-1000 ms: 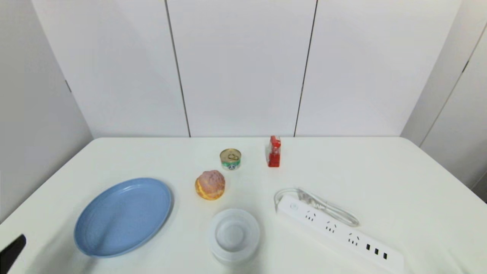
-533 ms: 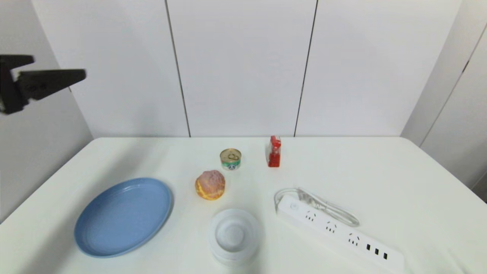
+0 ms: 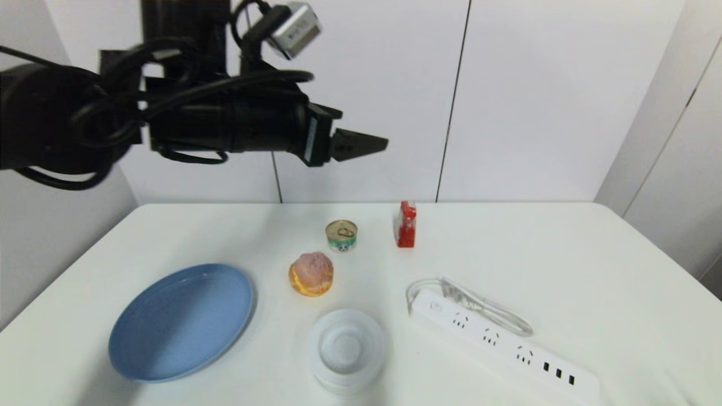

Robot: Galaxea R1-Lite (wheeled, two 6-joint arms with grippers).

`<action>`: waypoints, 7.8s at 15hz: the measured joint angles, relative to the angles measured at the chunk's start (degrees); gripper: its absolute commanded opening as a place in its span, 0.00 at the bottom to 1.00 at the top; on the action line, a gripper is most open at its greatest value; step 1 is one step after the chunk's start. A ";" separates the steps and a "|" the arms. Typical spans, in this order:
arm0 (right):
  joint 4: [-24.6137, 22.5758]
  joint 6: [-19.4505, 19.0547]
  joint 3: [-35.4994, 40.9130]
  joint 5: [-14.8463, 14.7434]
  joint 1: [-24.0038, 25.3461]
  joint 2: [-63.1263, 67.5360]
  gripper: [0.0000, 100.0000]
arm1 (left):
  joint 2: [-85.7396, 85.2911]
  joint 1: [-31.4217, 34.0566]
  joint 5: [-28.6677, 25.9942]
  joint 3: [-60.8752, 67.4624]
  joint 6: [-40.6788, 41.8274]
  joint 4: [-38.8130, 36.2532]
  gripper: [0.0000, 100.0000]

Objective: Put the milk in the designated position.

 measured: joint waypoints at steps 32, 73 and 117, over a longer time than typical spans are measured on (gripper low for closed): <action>0.01 0.00 0.00 0.00 0.00 0.00 1.00 | 38.57 -4.55 7.09 -23.59 -8.59 -0.39 1.00; 0.01 -0.02 0.00 0.00 0.02 0.00 1.00 | 16.91 -5.53 16.49 -18.99 -5.29 6.95 0.00; 0.01 -0.02 0.00 0.02 0.02 0.00 1.00 | 16.69 39.49 -18.58 22.52 16.15 -18.51 1.00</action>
